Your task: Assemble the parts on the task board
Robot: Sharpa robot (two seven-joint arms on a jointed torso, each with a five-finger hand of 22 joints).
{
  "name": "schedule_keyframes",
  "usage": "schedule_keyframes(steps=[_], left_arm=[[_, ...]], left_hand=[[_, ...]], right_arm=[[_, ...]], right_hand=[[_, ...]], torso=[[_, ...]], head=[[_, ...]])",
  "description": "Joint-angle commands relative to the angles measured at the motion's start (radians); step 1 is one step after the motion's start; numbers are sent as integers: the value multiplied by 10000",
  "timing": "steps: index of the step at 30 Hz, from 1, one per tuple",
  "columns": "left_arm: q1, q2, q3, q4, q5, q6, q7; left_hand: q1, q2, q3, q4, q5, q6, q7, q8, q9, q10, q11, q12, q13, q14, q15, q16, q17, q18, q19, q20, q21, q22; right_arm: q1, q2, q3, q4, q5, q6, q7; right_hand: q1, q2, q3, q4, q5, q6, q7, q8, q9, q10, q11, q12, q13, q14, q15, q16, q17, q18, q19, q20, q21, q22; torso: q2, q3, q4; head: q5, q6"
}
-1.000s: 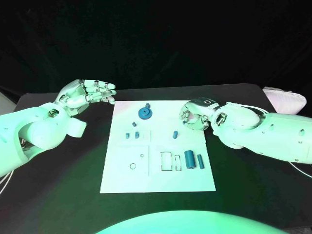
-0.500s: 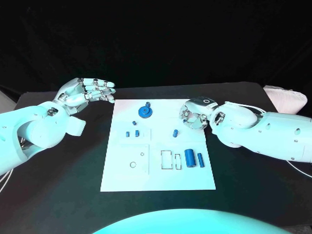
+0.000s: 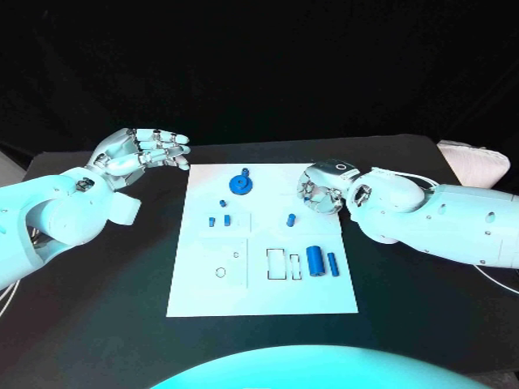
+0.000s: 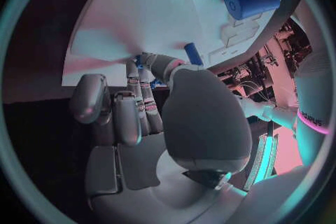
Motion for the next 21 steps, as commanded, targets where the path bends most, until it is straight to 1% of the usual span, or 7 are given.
schedule_keyframes(steps=[1, 8, 18, 21], left_arm=[[4, -5, 9, 39, 51, 56, 14], [4, -19, 8, 47, 42, 58, -3], [4, -24, 8, 57, 40, 43, -4], [4, -21, 8, 52, 40, 38, -5]], left_hand=[[94, 5, -39, -8, -10, 14, 70, -42, -15, -14, 82, -64, 15, 49, -15, -43, 8, 122, 81, -21, -51, -11], [102, 11, -39, -11, -9, 11, 71, -43, -16, -16, 84, -66, 16, 51, -14, -47, 12, 122, 86, -22, -53, -12], [123, 17, -50, -22, -10, 1, 75, -48, -20, -27, 89, -76, 16, 55, -12, -62, 23, 120, 100, -26, -58, -16], [126, 16, -57, -24, -11, -8, 78, -53, -22, -36, 93, -82, 16, 56, -10, -68, 28, 119, 105, -27, -61, -17]], right_arm=[[-132, 21, -83, 23, -449, 467, -326], [-150, 6, -82, 100, -762, 151, -649], [-154, -47, -79, 268, -888, -443, -824], [-151, -100, -76, 347, -894, -633, -846]], right_hand=[[217, 291, 217, -219, 128, 198, -56, 112, 78, 450, -221, 57, 75, 476, -120, 28, -44, -141, 59, -87, 201, 1076], [196, 306, 344, -342, 82, 258, -89, 146, 126, 594, -255, 18, 98, 469, -152, 36, -67, -160, 86, -124, 334, 1164], [167, 296, 399, -393, 65, 287, -100, 160, 147, 651, -266, -6, 108, 475, -164, 60, -47, -176, 112, -137, 433, 1217], [149, 290, 413, -406, 60, 298, -103, 165, 155, 671, -270, -15, 111, 477, -167, 67, -44, -183, 124, -141, 476, 1237]], torso=[[-5, 0, 7], [0, 2, 2], [-2, 6, 4], [-12, 5, -6]], head=[[-14, -17], [-29, -22], [-23, -5], [-19, -8]])
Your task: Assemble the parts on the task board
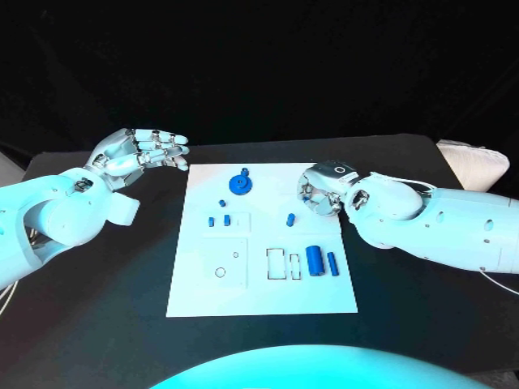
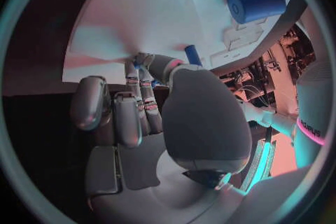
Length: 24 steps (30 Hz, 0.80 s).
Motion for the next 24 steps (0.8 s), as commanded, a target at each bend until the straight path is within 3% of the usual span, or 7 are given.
schedule_keyframes(steps=[1, 15, 24], left_arm=[[4, 11, 8, 25, 42, 39, 44], [1, 56, 7, -73, 42, 38, 56], [-3, 91, 6, -105, 42, 28, 67]], left_hand=[[86, -24, -57, -24, -11, -8, 79, -53, -13, 0, 56, -44, 15, 56, -10, -68, 17, 119, 69, 9, -61, -17], [89, -23, -67, -25, -11, -20, 83, -59, -17, -12, 61, -53, 15, 58, -6, -78, 24, 117, 74, 8, -67, -20], [90, -23, -78, -24, -13, -32, 87, -65, -20, -25, 66, -62, 14, 60, -2, -88, 31, 114, 79, 8, -75, -24]], right_arm=[[-29, -55, -19, 73, -212, -265, -214], [157, -414, 75, 486, 31, -917, -126], [312, -726, 114, 1210, 536, -1285, 180]], right_hand=[[123, 266, 82, -70, -27, 57, 1, 33, 17, 509, -437, 9, 49, 451, -76, 68, 15, -191, 36, -53, 64, 1240], [88, 249, 100, -91, -33, 76, -4, 43, 31, 542, -444, -7, 55, 459, -81, 93, 42, -215, 76, -57, 195, 1291], [80, 243, 105, -98, -34, 79, -5, 44, 34, 548, -445, -13, 56, 463, -82, 104, 57, -217, 80, -59, 208, 1298]], torso=[[-9, -3, -9], [-9, -4, -1], [-6, -17, -10]], head=[[5, 5], [14, 65], [96, 96]])
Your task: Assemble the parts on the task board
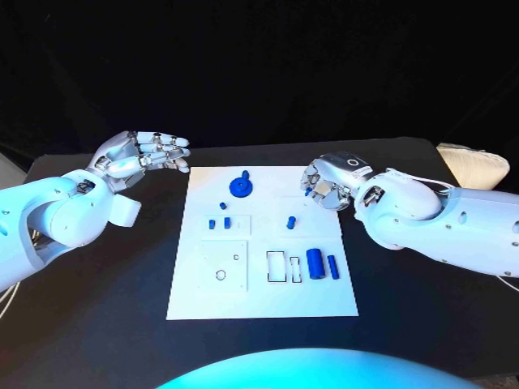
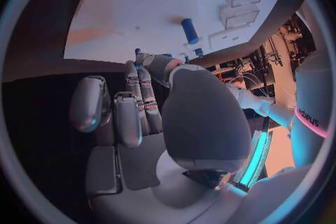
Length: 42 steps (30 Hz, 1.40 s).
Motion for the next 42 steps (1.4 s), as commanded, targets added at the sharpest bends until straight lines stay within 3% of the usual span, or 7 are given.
schedule_keyframes(steps=[1, 8, 13, 21, 32, 37, 42], left_arm=[[0, 36, 8, 10, 42, 34, 75], [-15, 61, 8, 54, 50, 17, 96], [-21, 68, 7, 103, 65, -20, 102], [-25, 115, 6, 185, 88, -76, 97], [-27, 218, 5, 226, 109, -40, 53], [-27, 240, 4, 224, 110, -39, 43], [-27, 246, 4, 222, 111, -17, 16]], left_hand=[[90, -23, -51, 3, -12, 4, 52, -65, -13, -26, 67, -62, 14, 60, -2, -40, 8, 114, 79, 8, -34, -15], [94, -21, -57, 2, -12, -2, 53, -68, -15, -31, 69, -67, 14, 63, -1, -46, 14, 113, 82, 7, -39, -18], [94, -20, -61, 3, -12, -3, 54, -68, -15, -32, 70, -68, 15, 64, 0, -49, 17, 112, 83, 7, -43, -20], [94, -20, -65, 3, -12, -4, 54, -68, -15, -33, 70, -69, 16, 64, 1, -52, 19, 111, 84, 8, -45, -21], [80, -26, -89, 13, -14, -5, 54, -68, -17, -34, 73, -72, 19, 58, 9, -73, 30, 105, 81, 11, -66, -32], [80, -26, -89, 13, -14, -5, 54, -68, -17, -34, 73, -72, 19, 58, 9, -73, 30, 105, 81, 11, -66, -32], [80, -26, -89, 13, -14, -5, 54, -68, -17, -34, 73, -72, 19, 58, 9, -73, 30, 105, 81, 11, -66, -32]], right_arm=[[19, -19, 6, 319, 342, -419, 303], [-33, 392, 0, 939, 247, -434, 468], [-165, 871, -29, 1098, 53, -313, 492], [-454, 1654, -114, 1019, -137, -102, 537], [-923, 2369, -206, 695, -277, 247, 443], [-990, 2488, -214, 622, -375, 307, 284], [-1019, 2515, -218, 691, -425, 484, 195]], right_hand=[[124, 190, 53, -19, 9, 80, -4, 45, 10, 551, -446, 16, 57, 499, -49, 71, 14, -83, 44, -25, 44, 1294], [123, 190, 61, -26, 13, 78, -3, 43, 12, 551, -445, 9, 57, 500, -50, 72, 12, -78, 36, -26, 20, 1290], [120, 193, 74, -35, 16, 71, 1, 39, 13, 550, -443, -3, 56, 498, -50, 67, 0, -71, 24, -28, -14, 1284], [114, 200, 97, -49, 24, 58, 8, 31, 15, 546, -437, -24, 55, 494, -49, 59, -22, -61, 5, -30, -66, 1276], [102, 206, 110, -57, 27, 46, 17, 24, 17, 540, -430, -42, 54, 490, -45, 51, -43, -53, -11, -30, -110, 1269], [97, 209, 115, -58, 26, 43, 20, 22, 18, 539, -428, -48, 54, 488, -44, 44, -56, -50, -17, -30, -129, 1265], [97, 209, 115, -58, 26, 43, 20, 22, 18, 539, -428, -48, 54, 488, -44, 44, -56, -50, -17, -30, -129, 1265]], torso=[[12, -2, -1], [11, -3, 4], [17, -12, 2], [13, -26, 15], [20, -6, 8], [18, -3, 10], [26, -8, 16]], head=[[70, 13], [224, 2], [443, -49], [671, -125], [913, -275], [994, -328], [960, -380]])
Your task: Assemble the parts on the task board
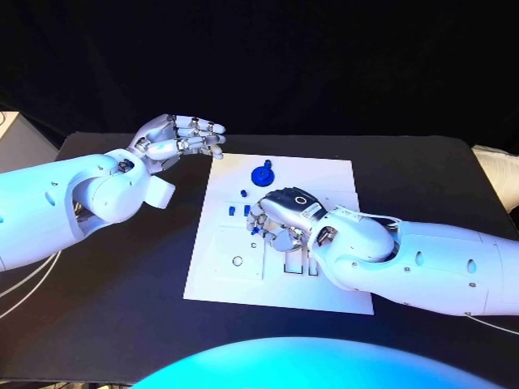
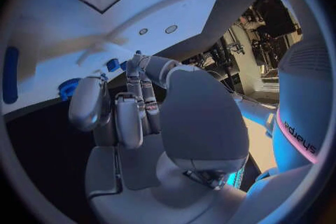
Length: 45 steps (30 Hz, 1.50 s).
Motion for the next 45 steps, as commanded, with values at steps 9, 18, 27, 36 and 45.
schedule_keyframes(steps=[9, 18, 27, 36, 45], left_arm=[[2, 14, 6, 1, 95, 72, -16], [2, 3, 6, -7, 106, 86, -30], [2, -1, 6, -10, 109, 92, -33], [2, -14, 6, -5, 112, 87, -38], [2, -20, 6, 2, 112, 105, -60]], left_hand=[[67, -35, -82, -8, -15, -8, 55, -68, -13, -2, 41, -39, 13, 51, 14, -52, 22, 102, 79, 14, -86, -24], [67, -35, -82, -8, -15, -8, 55, -68, -13, -2, 41, -39, 13, 51, 14, -52, 22, 102, 79, 14, -86, -24], [67, -35, -82, -8, -15, -8, 55, -68, -13, -2, 41, -39, 13, 51, 14, -52, 22, 102, 79, 14, -86, -24], [67, -35, -82, -8, -15, -8, 55, -68, -13, -2, 41, -39, 13, 51, 14, -52, 22, 102, 79, 14, -86, -24], [67, -35, -82, -8, -15, -8, 55, -68, -13, -2, 41, -39, 13, 51, 14, -52, 22, 102, 79, 14, -86, -24]], right_arm=[[-34, -22, -20, 160, -287, 820, -166], [-51, -51, -52, 192, -304, 1014, -193], [-58, -46, -68, 190, -303, 1047, -213], [-65, -17, -73, 196, -305, 1006, -228], [-108, 47, -74, 146, -312, 972, -239]], right_hand=[[-87, 55, 55, 30, -14, 25, 18, 29, 20, 354, -314, -59, -7, 484, -41, 3, -18, -53, -18, -28, -34, 1276], [-97, 58, 55, 29, -26, 25, 20, 29, 23, 357, -313, -65, -7, 485, -38, 5, -18, -56, -14, -27, -18, 1283], [-105, 59, 55, 26, -35, 25, 21, 30, 26, 359, -312, -70, -6, 484, -37, 6, -21, -56, -15, -26, -19, 1285], [-105, 59, 55, 26, -35, 25, 21, 30, 26, 359, -312, -70, -6, 484, -37, 6, -21, -56, -15, -26, -19, 1285], [-118, 65, 58, 19, -46, 23, 22, 30, 31, 365, -311, -81, -4, 486, -35, 13, -15, -58, -14, -24, -10, 1292]], torso=[[-3, -7, -4], [-1, -4, 4], [1, -8, 3], [2, -7, 1], [2, -3, 1]], head=[[54, -110], [59, -110], [68, -110], [83, -110], [83, -110]])
